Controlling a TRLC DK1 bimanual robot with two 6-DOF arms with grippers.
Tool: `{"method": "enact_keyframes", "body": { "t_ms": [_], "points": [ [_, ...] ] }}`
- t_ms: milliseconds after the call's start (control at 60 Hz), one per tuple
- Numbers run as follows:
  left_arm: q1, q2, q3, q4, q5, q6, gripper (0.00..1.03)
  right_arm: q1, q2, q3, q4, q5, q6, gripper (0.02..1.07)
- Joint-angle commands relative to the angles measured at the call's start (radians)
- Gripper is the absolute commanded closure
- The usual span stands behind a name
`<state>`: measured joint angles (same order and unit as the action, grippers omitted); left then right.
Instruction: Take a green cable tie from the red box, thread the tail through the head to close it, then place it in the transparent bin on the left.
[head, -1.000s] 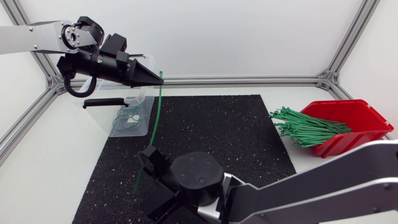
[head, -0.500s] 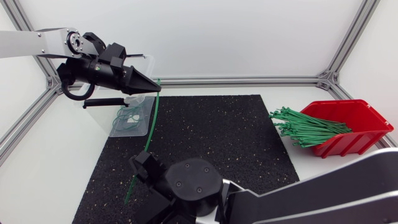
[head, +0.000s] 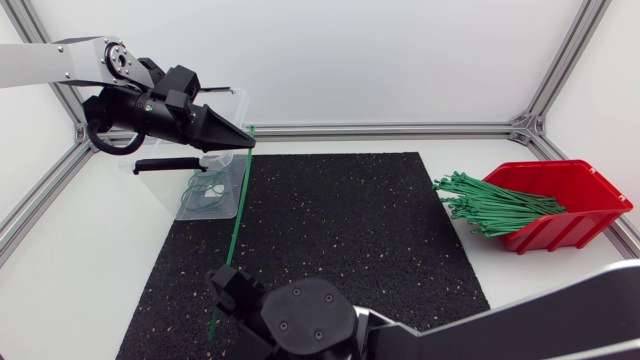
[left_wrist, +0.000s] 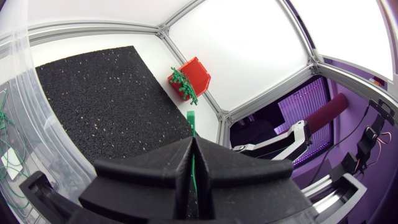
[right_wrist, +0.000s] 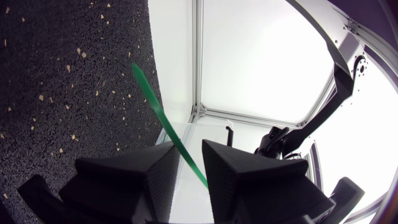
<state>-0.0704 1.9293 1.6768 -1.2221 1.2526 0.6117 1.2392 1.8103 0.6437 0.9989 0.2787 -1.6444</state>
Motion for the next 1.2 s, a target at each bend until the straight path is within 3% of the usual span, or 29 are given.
{"method": "enact_keyframes", "body": {
  "t_ms": [0,817,967,1183],
  "points": [
    [-0.002,0.019,0.026,-0.025,0.014,0.039,1.0,0.008,-0.022,-0.015,0.012,0.013,0.017,0.77],
    [-0.012,0.019,0.049,-0.117,0.013,0.125,1.0,-0.003,-0.06,-0.076,0.012,-0.03,0.032,0.73],
    [-0.011,0.011,0.052,-0.137,0.014,0.134,1.0,-0.011,-0.017,-0.076,0.012,-0.03,0.031,0.64],
    [-0.008,-0.006,0.032,-0.185,0.014,0.171,1.0,-0.024,0.004,-0.045,0.014,-0.022,0.026,0.64]
  ]
}}
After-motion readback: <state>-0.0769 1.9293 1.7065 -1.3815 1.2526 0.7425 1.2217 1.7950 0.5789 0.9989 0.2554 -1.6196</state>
